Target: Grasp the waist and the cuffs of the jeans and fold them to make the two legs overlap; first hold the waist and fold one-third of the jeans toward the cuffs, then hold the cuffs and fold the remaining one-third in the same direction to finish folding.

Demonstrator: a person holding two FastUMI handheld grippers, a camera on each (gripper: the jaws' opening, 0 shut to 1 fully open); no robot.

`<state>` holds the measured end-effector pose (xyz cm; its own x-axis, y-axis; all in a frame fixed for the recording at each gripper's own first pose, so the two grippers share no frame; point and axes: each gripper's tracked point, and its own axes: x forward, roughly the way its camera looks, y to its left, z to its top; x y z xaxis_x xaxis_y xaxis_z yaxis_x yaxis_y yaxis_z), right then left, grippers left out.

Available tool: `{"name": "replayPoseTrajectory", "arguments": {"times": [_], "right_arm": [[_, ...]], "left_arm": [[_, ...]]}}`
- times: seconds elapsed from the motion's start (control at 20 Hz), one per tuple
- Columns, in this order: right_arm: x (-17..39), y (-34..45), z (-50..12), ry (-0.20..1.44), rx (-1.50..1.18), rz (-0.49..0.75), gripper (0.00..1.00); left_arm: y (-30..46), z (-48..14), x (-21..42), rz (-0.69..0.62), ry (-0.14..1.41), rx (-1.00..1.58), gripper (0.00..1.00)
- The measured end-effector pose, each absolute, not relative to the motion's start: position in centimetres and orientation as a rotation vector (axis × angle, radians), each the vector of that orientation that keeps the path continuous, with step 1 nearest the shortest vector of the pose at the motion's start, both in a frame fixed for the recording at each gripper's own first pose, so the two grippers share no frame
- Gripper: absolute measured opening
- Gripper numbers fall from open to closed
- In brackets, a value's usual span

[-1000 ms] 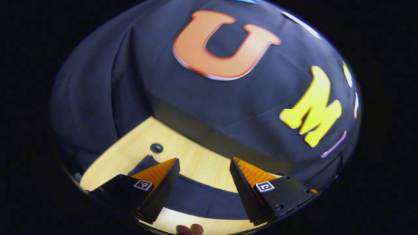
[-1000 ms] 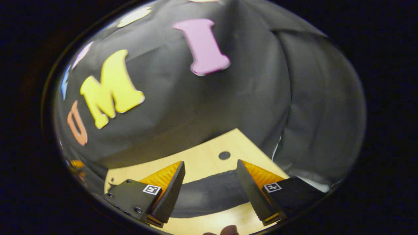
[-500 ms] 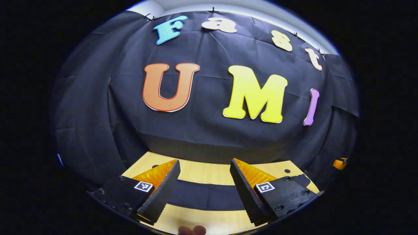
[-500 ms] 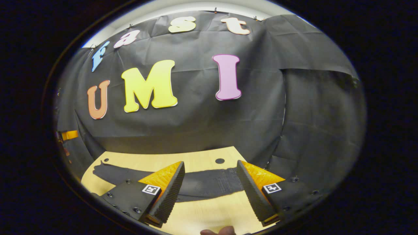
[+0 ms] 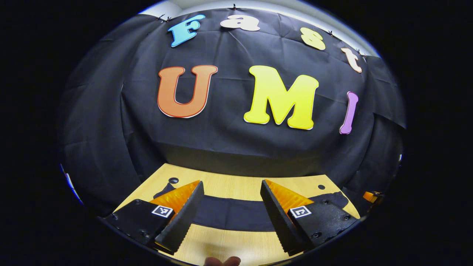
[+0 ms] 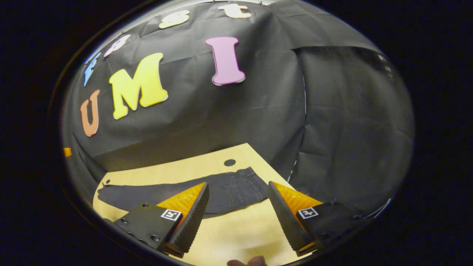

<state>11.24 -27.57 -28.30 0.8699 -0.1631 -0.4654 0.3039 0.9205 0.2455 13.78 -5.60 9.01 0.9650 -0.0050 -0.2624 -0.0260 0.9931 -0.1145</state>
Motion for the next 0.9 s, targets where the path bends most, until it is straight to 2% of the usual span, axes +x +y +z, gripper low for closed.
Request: {"name": "replayPoseTrajectory", "arguments": {"times": [0.2,0.5,0.8,0.85,0.9], "right_arm": [[15.5,-31.1,-36.1,0.559,0.426,-0.298,0.98],[19.6,-33.1,-42.5,0.639,0.449,-0.322,0.99],[21.3,-31.2,-43.8,0.658,0.391,-0.292,0.98],[21.3,-31.1,-44.0,0.670,0.378,-0.285,0.87],[21.3,-31.3,-43.8,0.663,0.373,-0.284,0.86]], "left_arm": [[-5.8,8.1,13.4,0.062,0.314,-0.141,0.99],[-5.3,7.1,13.0,0.128,0.360,-0.116,0.99],[-4.9,6.6,12.3,0.163,0.375,-0.117,0.99],[-4.5,6.5,12.2,0.173,0.375,-0.122,0.99],[-4.3,6.3,12.2,0.183,0.380,-0.131,0.99]]}}
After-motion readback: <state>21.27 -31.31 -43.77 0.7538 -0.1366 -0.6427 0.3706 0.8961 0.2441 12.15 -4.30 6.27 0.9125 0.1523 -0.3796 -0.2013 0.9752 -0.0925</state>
